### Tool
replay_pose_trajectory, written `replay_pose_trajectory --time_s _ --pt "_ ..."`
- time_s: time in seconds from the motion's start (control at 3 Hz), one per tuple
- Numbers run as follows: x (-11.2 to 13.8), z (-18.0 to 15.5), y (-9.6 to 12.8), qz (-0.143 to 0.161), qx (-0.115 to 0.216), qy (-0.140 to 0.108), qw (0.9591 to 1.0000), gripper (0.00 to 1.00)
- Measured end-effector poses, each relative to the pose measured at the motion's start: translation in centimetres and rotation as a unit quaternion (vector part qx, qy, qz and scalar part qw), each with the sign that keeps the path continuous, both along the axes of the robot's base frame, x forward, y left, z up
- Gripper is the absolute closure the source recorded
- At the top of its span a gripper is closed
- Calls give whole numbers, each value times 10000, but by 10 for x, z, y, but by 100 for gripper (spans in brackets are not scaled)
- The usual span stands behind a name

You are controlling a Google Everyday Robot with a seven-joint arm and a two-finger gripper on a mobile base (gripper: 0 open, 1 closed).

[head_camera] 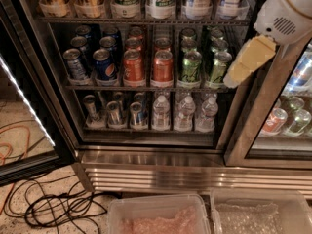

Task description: Pick blue plastic bottle from top shelf of fridge

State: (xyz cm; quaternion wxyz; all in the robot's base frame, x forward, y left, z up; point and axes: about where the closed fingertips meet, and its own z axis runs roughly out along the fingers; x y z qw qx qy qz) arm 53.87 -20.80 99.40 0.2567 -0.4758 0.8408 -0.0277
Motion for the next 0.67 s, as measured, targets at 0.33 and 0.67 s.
replay_pose_trajectory --time_s 0.33,0.67 --pt "38 2 -15 -923 185 -92 9955 0" --pt "54 7 -20 -1675 428 3 9849 0"
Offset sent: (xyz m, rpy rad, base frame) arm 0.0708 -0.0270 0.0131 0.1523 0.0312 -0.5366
